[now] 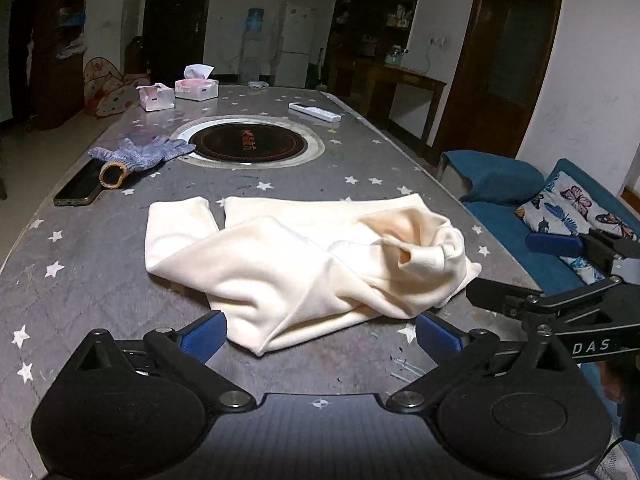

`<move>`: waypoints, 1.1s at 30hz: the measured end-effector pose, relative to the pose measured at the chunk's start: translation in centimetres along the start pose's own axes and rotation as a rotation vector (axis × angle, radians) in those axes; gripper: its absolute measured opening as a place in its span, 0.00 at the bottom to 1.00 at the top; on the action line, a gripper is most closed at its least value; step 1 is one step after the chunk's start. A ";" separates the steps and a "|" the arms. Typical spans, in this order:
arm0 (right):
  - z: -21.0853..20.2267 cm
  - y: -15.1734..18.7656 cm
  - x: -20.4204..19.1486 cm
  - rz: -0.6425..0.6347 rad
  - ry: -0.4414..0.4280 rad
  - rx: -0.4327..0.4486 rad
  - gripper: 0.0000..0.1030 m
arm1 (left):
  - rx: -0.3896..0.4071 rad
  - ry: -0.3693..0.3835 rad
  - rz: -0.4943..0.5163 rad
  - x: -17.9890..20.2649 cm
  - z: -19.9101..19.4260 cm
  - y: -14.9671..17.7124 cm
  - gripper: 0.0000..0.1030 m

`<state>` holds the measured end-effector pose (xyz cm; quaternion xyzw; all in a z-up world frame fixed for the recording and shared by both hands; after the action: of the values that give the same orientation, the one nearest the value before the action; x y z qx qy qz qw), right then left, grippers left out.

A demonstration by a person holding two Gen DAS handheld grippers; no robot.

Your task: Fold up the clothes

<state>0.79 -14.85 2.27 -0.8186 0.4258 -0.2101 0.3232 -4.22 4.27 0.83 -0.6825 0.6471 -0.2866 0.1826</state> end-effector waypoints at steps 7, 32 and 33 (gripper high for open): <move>-0.2 0.4 -0.6 0.012 -0.001 -0.009 1.00 | -0.011 -0.003 -0.011 0.3 -0.1 0.6 1.00; -1.5 1.4 -1.6 0.000 0.011 0.020 1.00 | -0.010 -0.030 -0.036 0.3 -1.6 1.7 1.00; -1.5 1.4 -1.5 0.000 0.011 0.020 1.00 | -0.012 -0.030 -0.037 0.3 -1.5 1.7 1.00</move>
<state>-1.75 -14.71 2.23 -0.8141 0.4255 -0.2190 0.3289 -6.46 3.99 0.98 -0.6997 0.6333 -0.2756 0.1830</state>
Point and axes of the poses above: each gripper's, at about its wrist camera, not at the fingertips, and z roughly the way its jaws point, x to its right, y to its underside, the point moved 4 cm from there along z, roughly the way its jaws point, and after that the axes turned 11 degrees about -x, right-handed, at the moved point
